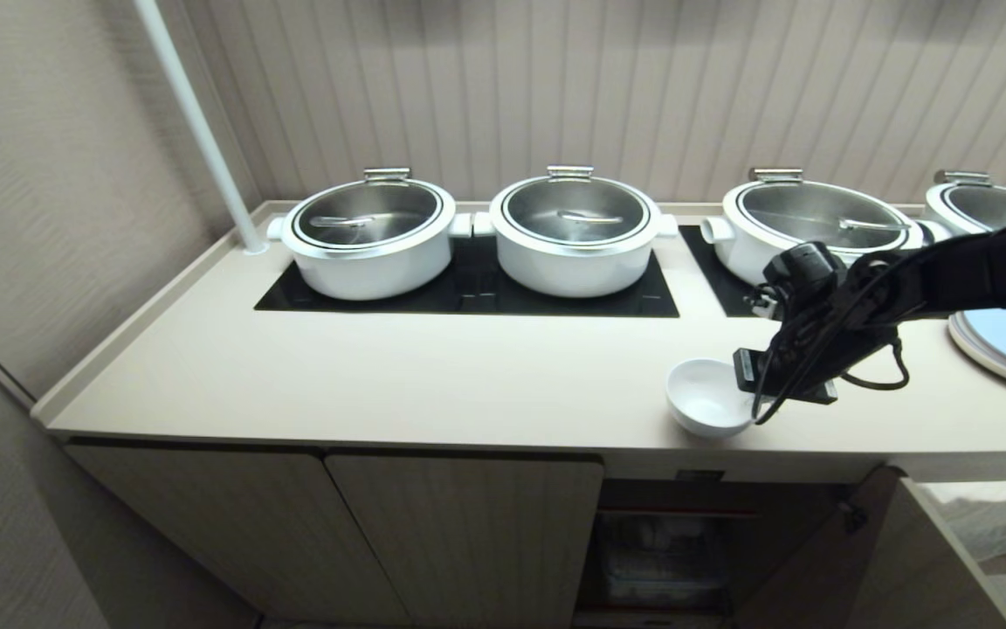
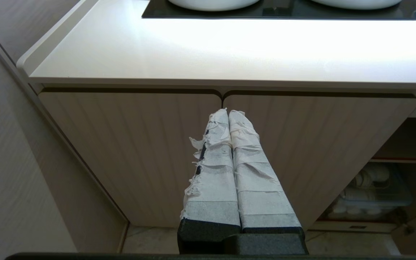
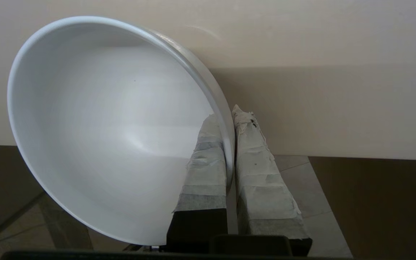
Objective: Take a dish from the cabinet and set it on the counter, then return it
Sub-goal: Pick up the bowl from the table, then put it back into the cabinet
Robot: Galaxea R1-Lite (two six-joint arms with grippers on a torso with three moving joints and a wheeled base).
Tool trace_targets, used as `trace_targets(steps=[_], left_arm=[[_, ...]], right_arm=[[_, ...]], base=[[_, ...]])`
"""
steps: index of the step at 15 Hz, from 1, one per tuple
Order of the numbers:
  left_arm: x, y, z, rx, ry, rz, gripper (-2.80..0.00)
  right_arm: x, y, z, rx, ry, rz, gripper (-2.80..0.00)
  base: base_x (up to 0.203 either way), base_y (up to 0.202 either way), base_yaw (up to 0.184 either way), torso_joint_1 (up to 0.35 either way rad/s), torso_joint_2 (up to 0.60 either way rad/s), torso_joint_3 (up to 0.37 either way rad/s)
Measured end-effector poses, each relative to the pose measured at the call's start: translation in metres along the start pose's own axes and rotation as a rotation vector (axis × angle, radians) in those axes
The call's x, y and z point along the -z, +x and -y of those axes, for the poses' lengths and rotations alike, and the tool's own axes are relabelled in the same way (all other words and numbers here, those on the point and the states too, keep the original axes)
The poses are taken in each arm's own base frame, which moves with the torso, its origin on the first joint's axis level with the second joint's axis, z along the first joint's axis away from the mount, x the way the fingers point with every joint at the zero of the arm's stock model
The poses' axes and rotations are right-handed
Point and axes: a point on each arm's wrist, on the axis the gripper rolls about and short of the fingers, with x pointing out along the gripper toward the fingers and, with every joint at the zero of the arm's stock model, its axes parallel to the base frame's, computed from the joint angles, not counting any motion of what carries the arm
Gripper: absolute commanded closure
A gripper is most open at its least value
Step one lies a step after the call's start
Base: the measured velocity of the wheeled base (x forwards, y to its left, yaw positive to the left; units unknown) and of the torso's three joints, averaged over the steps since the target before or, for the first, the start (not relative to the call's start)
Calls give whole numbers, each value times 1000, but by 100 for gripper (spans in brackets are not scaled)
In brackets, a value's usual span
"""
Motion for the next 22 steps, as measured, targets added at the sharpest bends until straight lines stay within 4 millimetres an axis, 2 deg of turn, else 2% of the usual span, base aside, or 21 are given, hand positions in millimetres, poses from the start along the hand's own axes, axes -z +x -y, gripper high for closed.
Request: trace_targets(steps=[8, 17, 22], left_arm=[[0, 0, 0, 0, 0, 0, 0], [0, 0, 0, 0, 0, 0, 0], [0, 0, 0, 0, -1, 0, 0]], right_arm=[[17, -22, -5, -8, 88, -9, 0], [73, -60, -12, -56, 104, 12, 0], [98, -83, -8, -92, 105, 85, 0]], base=[[0, 0, 0, 0, 0, 0], [0, 0, 0, 0, 0, 0], [0, 0, 0, 0, 0, 0]])
